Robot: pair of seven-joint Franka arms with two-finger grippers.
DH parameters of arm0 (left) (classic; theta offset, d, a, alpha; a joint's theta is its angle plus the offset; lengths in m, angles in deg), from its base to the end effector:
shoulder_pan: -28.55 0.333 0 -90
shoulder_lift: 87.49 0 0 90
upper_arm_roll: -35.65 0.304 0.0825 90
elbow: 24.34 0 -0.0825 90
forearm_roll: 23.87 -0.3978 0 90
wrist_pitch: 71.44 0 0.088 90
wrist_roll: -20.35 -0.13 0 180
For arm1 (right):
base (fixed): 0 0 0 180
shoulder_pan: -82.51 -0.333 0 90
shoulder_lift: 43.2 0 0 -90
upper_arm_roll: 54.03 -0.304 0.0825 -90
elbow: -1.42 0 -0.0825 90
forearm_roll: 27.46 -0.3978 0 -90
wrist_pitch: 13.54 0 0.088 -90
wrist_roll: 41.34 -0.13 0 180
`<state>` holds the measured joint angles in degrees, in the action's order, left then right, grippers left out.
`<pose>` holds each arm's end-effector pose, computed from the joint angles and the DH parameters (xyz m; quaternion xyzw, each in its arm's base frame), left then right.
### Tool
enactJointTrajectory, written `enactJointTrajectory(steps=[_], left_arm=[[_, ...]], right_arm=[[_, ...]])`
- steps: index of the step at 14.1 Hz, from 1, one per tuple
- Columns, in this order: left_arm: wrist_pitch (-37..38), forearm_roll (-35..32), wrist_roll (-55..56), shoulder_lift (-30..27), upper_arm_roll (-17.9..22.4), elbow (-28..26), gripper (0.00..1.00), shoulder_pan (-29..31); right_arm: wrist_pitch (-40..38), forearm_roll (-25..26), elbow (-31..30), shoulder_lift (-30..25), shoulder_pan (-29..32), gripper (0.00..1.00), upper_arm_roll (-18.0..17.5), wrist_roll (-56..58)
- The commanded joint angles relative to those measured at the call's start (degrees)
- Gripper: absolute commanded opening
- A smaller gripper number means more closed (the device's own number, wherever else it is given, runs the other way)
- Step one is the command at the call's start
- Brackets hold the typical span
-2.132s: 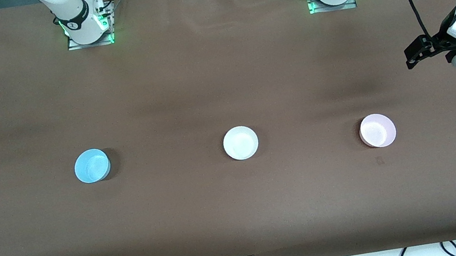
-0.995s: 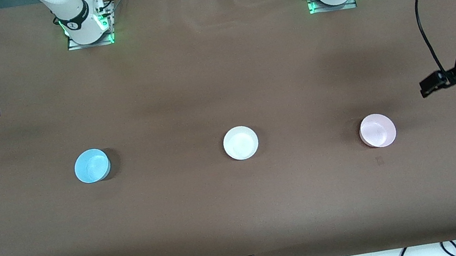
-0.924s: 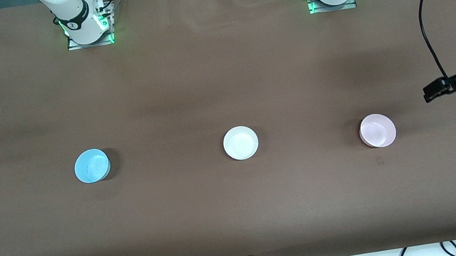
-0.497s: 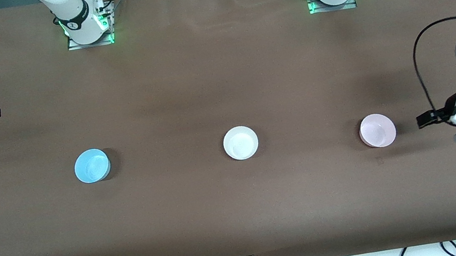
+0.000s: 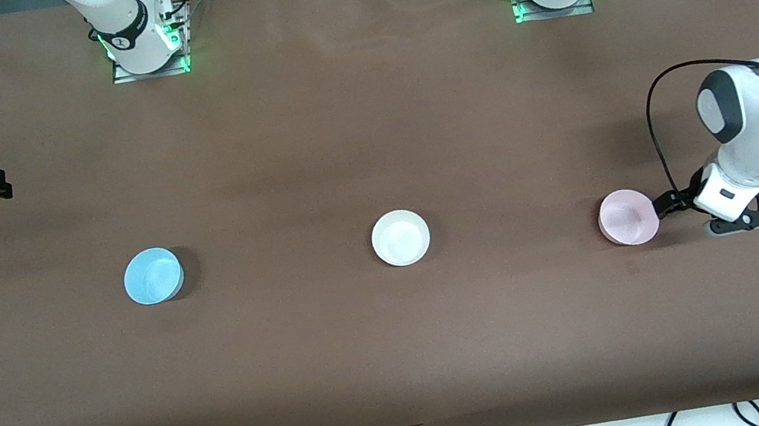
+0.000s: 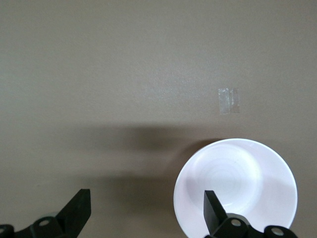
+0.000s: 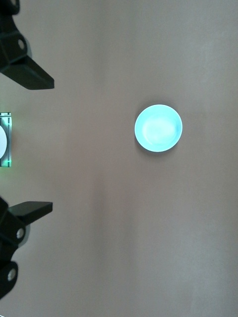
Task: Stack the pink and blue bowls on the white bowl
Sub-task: 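Reach the left gripper to the pink bowl while the right gripper reaches the blue bowl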
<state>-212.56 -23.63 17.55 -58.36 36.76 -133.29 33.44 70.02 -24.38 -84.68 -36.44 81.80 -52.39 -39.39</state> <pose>0.6385 0.0668 0.1924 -0.9992 -0.0282 -0.0262 0.0054 0.5848 -0.0161 0.5455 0.9963 0.0080 -0.0817 0.0265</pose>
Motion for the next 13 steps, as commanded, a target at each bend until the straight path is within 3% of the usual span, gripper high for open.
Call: enactJointTrajectory(steps=[1,5,8,13], left_arm=[[-5.47,1.51,0.51,-1.54,-0.23,-5.22,1.00,-0.06],[-7.32,1.51,2.44,-1.44,-0.49,-7.77,0.92,-0.58],[-8.29,1.51,2.44,-1.62,-0.84,-9.00,0.81,-0.67],[-7.94,1.51,2.97,-1.80,-1.20,-9.36,0.42,-0.67]], right_arm=[[-0.68,-0.62,0.49,0.79,0.79,1.00,0.30,-0.28],[0.02,-0.44,0.58,3.94,0.62,1.00,0.38,-0.19],[2.29,-0.70,0.40,6.50,0.88,1.00,0.38,-0.28],[9.32,-3.33,-0.12,14.57,2.46,1.00,0.38,0.33]])
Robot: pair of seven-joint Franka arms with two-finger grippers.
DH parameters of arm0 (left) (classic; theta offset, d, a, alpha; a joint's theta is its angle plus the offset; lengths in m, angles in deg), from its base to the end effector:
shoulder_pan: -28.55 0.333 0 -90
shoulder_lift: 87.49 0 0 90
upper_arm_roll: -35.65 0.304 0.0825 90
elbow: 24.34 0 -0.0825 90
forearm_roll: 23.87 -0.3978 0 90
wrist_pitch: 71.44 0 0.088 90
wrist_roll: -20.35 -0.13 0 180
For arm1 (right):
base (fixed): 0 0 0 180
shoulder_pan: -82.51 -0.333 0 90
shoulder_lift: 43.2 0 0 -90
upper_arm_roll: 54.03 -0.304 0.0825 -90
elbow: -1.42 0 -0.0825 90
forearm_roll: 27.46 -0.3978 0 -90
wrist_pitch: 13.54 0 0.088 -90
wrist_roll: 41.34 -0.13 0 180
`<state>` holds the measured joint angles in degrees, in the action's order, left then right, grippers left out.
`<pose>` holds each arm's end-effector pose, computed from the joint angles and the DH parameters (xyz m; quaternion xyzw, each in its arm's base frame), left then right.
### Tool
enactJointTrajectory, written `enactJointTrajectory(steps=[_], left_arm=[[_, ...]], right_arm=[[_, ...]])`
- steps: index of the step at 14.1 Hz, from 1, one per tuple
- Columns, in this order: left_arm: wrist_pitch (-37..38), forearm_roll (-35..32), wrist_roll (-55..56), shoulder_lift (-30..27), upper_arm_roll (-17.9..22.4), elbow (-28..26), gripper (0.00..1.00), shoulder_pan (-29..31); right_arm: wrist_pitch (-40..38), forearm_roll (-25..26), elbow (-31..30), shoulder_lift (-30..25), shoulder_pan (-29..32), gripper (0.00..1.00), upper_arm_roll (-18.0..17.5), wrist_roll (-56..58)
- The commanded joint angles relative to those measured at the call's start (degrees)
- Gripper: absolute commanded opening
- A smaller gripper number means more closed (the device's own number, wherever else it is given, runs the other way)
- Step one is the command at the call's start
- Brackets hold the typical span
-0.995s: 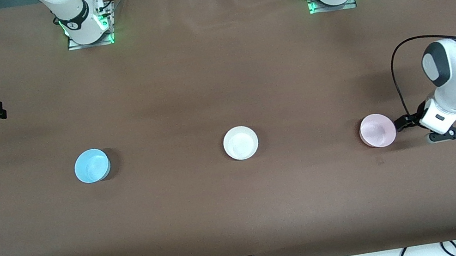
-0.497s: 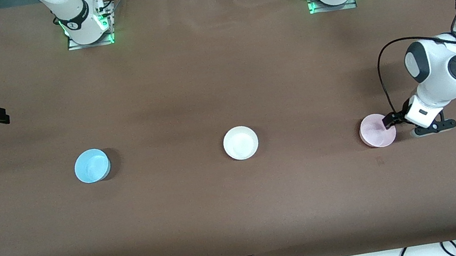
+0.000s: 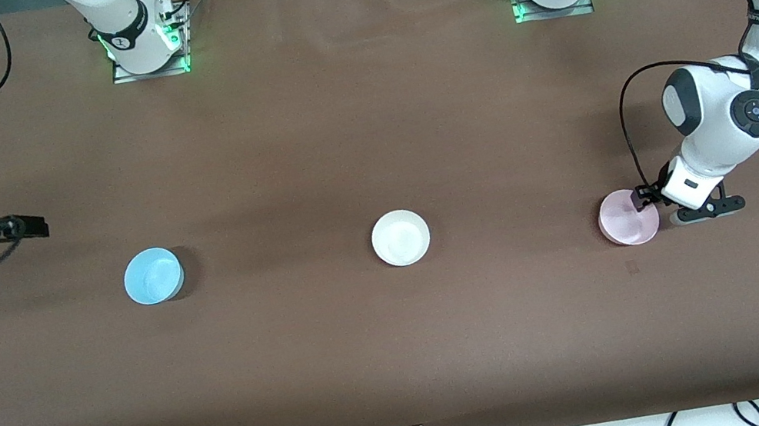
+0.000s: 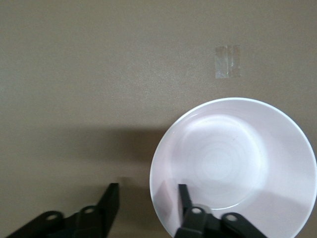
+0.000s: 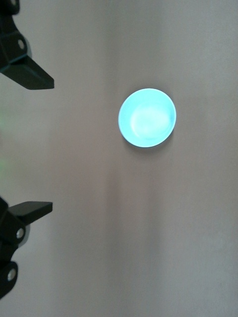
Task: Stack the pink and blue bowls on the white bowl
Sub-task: 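Reach the left gripper to the pink bowl while the right gripper reaches the blue bowl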
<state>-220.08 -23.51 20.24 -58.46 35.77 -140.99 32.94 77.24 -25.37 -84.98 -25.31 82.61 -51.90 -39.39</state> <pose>0.6048 0.0478 0.1515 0.9988 0.0409 0.0259 0.0002 0.6324 -0.0271 0.4320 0.9928 0.0002 -0.1183 0.0196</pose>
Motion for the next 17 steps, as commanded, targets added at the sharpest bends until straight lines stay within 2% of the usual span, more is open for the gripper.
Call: enactJointTrajectory(steps=[1,4,6,8,10,12,15,17], left_arm=[[-0.34,1.40,0.37,-1.79,-0.29,-1.75,0.37,-0.17],[-0.16,1.40,0.37,-1.96,-0.38,-1.75,0.18,-0.26],[-0.07,1.31,0.54,-2.05,-0.38,-1.75,0.01,-0.35],[0.02,1.40,0.89,-2.05,-0.73,-1.75,0.00,-0.70],[0.02,1.40,1.77,-2.22,-1.61,-1.22,0.00,-0.70],[0.02,1.40,4.57,-3.18,-2.75,-0.87,0.00,-0.70],[2.90,1.40,12.12,-6.00,-6.08,0.36,0.00,-0.70],[5.54,1.40,19.31,-7.05,-9.68,1.67,0.00,-0.70]], right_arm=[[3.42,-3.92,0.01,5.56,2.45,1.00,-0.10,2.34],[8.42,-4.81,-1.39,9.44,3.60,1.00,-0.10,6.22],[12.72,-4.81,-3.67,10.84,3.69,1.00,-0.10,8.40],[17.39,-6.55,-5.70,12.60,4.82,1.00,-0.19,11.92],[18.72,-11.99,-6.32,14.44,6.75,1.00,-0.10,17.10],[20.12,-13.60,-6.41,16.03,7.29,1.00,-0.10,19.40],[22.50,-14.65,-6.94,17.97,7.73,1.00,-0.19,22.30],[23.12,-16.49,-7.20,18.76,7.73,1.00,-0.19,22.57]])
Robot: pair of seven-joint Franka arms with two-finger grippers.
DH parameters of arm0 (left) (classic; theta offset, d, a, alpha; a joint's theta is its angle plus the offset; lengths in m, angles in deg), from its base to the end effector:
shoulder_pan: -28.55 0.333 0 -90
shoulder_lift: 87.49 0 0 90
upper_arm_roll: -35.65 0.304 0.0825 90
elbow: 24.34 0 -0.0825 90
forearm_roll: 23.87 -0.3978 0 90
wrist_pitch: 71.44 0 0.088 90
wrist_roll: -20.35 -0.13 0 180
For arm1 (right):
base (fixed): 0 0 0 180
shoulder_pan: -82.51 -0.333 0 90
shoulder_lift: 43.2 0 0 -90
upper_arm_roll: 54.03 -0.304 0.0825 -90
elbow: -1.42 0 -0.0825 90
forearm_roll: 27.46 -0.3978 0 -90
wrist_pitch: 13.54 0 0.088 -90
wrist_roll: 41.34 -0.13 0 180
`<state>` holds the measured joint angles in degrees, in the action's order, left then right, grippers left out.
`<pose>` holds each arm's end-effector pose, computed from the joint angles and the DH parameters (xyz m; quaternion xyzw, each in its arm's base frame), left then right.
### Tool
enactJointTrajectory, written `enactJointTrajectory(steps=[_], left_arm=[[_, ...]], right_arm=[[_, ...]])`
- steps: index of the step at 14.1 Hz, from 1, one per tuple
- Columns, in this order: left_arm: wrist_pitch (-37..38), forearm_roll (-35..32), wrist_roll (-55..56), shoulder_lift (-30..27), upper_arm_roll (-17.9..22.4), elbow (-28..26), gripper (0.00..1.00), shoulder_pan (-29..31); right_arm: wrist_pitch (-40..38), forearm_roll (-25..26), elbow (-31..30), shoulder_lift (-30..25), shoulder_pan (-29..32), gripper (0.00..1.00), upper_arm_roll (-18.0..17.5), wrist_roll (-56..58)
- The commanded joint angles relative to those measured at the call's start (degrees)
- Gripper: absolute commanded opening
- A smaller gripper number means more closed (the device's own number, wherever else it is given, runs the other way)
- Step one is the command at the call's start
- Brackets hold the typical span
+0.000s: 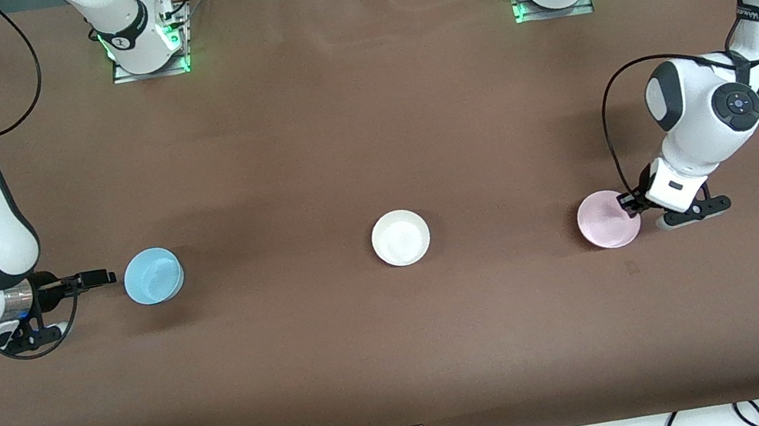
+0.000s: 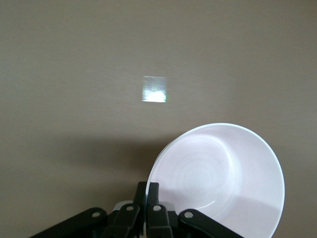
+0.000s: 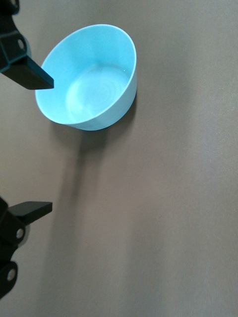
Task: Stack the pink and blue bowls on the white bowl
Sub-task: 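Carry the pink bowl onto the white bowl while the right gripper grasps the blue bowl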
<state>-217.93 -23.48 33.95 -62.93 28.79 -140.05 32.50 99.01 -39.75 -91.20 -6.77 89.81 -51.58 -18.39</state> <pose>0.6203 -0.0313 0.2041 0.9928 0.1024 0.0513 0.0342 0.6504 -0.0911 0.1938 -0.9848 -0.0611 0.1141 0.1157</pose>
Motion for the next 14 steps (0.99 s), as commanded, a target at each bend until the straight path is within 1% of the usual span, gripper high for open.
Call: enactJointTrajectory(steps=[1,3,5,7,8,10,12,13,14], left_arm=[[3.58,1.36,10.78,-2.67,-4.98,1.01,0.00,-0.25],[3.58,1.28,21.59,-2.76,-10.17,1.10,0.00,-0.25],[3.58,1.01,29.42,-3.46,-14.30,1.63,0.00,-0.34],[3.58,0.40,37.16,-3.46,-18.00,2.41,0.00,-0.69],[3.67,0.40,39.98,-3.46,-18.71,2.59,0.00,-1.74],[3.67,0.05,45.43,-3.11,-18.54,3.21,0.00,-6.03],[3.67,-3.89,52.54,-2.15,-18.54,4.43,0.00,-9.20],[3.58,-6.26,56.14,-1.36,-18.54,5.40,0.00,-10.70],[3.58,-8.20,59.49,-0.31,-18.45,6.36,0.00,-12.28]], right_arm=[[1.79,-2.30,-1.08,0.39,0.44,1.00,-0.60,1.57],[3.19,-3.35,-1.25,1.10,0.35,1.00,-0.77,1.57],[5.47,-3.44,-2.65,1.10,0.09,1.00,-0.95,1.57],[5.83,-3.44,-3.01,1.10,-0.08,1.00,-1.47,1.57],[6.09,-3.44,-3.01,1.10,0.00,1.00,-1.83,1.57],[6.88,-3.53,-3.19,1.45,-0.09,0.98,-2.09,1.57],[7.15,-3.53,-3.28,1.45,-0.08,0.84,-2.36,1.57],[7.15,-3.53,-3.28,1.45,-0.09,0.73,-2.36,1.57],[7.24,-3.53,-3.28,1.45,-0.09,0.65,-2.36,1.57]])
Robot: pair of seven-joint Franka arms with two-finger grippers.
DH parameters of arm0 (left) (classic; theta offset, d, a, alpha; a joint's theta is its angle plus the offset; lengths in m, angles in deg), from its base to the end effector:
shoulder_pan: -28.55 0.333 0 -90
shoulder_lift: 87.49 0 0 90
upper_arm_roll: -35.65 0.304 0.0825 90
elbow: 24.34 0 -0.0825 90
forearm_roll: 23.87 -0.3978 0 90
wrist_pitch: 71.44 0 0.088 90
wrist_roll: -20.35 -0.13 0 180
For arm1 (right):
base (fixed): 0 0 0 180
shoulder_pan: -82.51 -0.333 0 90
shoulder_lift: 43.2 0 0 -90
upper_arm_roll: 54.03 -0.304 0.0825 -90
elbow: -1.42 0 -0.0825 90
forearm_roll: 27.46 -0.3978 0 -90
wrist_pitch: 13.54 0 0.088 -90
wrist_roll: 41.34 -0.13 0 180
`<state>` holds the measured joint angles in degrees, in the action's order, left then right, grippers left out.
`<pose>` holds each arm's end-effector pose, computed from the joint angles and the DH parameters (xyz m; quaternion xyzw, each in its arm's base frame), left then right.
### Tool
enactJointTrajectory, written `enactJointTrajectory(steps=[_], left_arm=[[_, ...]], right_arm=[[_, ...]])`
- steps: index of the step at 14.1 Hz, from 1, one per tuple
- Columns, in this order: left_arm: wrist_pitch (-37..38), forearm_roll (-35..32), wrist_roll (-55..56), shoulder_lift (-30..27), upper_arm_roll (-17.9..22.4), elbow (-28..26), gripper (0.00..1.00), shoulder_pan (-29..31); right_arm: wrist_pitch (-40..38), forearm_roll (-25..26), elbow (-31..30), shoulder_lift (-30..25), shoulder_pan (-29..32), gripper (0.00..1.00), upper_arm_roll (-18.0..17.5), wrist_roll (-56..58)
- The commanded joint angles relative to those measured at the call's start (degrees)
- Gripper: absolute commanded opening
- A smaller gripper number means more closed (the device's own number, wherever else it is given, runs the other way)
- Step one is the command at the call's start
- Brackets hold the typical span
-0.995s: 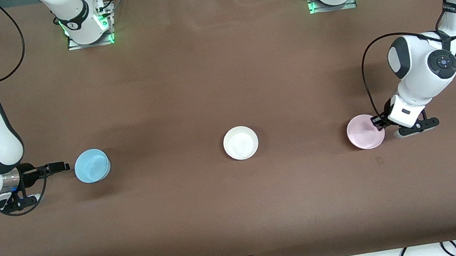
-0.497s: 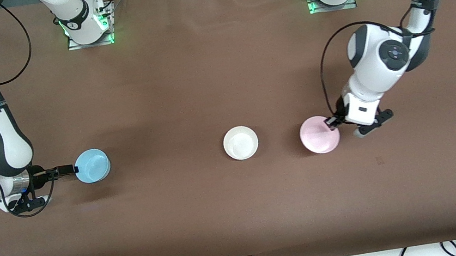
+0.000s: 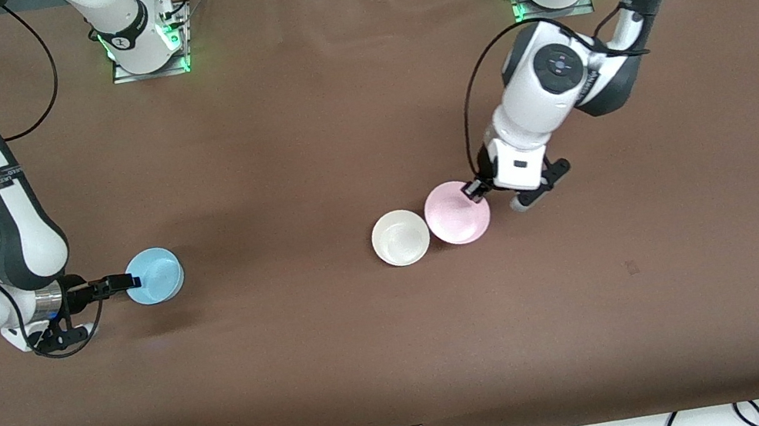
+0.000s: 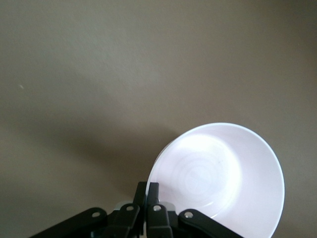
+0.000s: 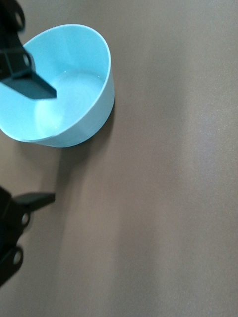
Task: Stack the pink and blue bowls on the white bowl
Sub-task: 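Carry the pink bowl onto the white bowl while the right gripper grasps the blue bowl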
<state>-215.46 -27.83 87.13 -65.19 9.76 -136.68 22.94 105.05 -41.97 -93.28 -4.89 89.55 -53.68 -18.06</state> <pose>0.5534 -0.3282 0.2720 0.9472 0.2984 0.0228 0.1154 0.6517 -0.0661 0.1632 -0.9851 -0.0633 0.0934 0.1298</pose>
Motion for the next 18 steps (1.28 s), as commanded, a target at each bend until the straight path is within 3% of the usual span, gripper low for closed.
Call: enactJointTrajectory(steps=[1,3,6,13,18], left_arm=[[1.11,-5.61,9.47,3.26,0.75,4.31,0.00,-4.39],[1.20,-9.39,15.02,6.16,0.93,6.51,0.00,-6.59],[1.20,-14.58,21.80,9.50,1.02,9.33,0.00,-8.71],[1.11,-15.12,24.80,12.67,2.24,11.97,0.00,-11.08],[1.02,-15.12,27.96,15.66,9.52,15.66,0.00,-19.06]], right_arm=[[1.20,-1.31,-1.19,-0.35,0.17,0.65,-0.26,1.25],[1.20,-1.31,-1.19,-0.35,0.17,0.63,-0.26,1.25],[1.11,-1.31,-1.19,-0.35,0.17,0.51,-0.26,1.25],[0.50,-1.31,-1.19,-0.43,0.08,0.22,-0.52,1.16],[0.06,-1.22,-1.19,-0.52,0.08,0.06,-1.22,1.25]])
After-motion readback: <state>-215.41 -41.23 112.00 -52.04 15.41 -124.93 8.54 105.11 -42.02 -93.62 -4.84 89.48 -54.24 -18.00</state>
